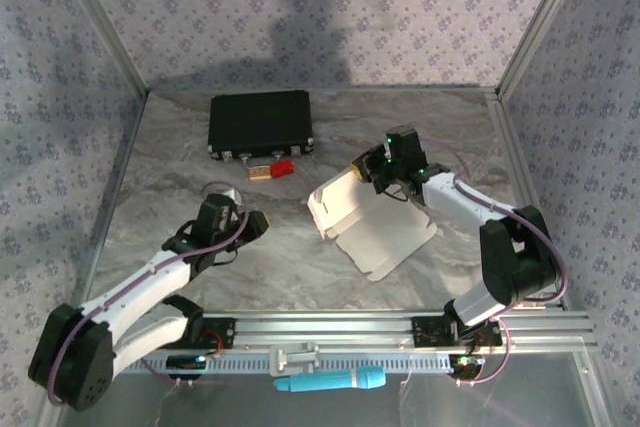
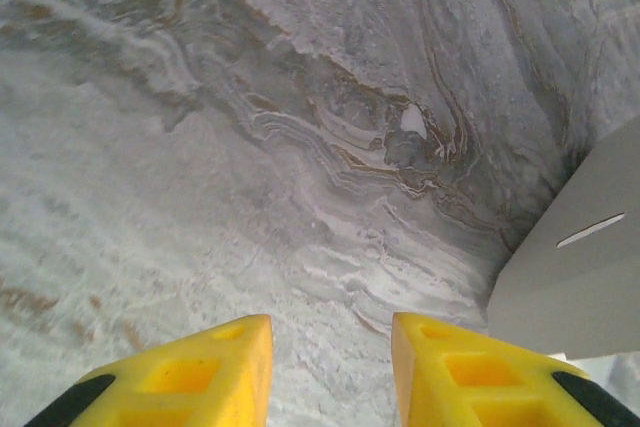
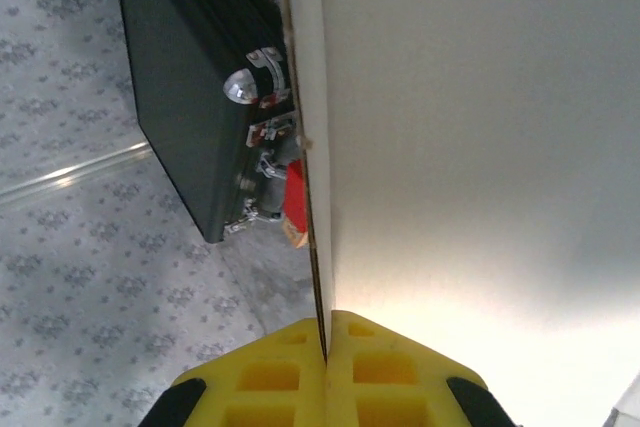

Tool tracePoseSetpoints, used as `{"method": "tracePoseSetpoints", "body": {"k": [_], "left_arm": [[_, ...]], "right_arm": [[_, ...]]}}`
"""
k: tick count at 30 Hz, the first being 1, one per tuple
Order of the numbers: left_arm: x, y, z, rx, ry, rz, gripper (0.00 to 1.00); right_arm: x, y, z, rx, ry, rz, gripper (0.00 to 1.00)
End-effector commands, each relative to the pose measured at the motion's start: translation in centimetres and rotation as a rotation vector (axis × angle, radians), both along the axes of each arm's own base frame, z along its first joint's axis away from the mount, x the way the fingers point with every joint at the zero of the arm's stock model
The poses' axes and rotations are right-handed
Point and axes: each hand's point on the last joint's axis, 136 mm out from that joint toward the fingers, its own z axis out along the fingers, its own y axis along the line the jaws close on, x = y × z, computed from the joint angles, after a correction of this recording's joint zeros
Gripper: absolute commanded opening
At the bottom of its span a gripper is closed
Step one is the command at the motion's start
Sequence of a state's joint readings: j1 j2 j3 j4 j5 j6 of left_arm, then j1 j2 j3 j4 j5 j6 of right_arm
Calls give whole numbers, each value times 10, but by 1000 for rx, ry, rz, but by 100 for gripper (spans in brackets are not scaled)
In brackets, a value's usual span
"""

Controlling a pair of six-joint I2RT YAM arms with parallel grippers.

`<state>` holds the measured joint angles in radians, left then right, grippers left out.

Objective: Fold the paper box

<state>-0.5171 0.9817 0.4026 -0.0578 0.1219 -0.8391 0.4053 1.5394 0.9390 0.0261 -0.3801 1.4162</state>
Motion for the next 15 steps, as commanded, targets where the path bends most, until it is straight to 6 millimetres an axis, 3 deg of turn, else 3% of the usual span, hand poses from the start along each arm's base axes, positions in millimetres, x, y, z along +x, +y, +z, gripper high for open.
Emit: {"method": "tracePoseSetpoints", "body": {"k": [1,7,15], "left_arm": [[13,-32,22,38,-204,-178,37],[6,-77,12,99,-321,-389,40],[18,-107,17,59,-406,-414,43]], "right_arm": [[3,6,-4,16,-93,72,0],[2,1,-6,41,-119,72,0],[6,6,11,97,-149,65,0]]}}
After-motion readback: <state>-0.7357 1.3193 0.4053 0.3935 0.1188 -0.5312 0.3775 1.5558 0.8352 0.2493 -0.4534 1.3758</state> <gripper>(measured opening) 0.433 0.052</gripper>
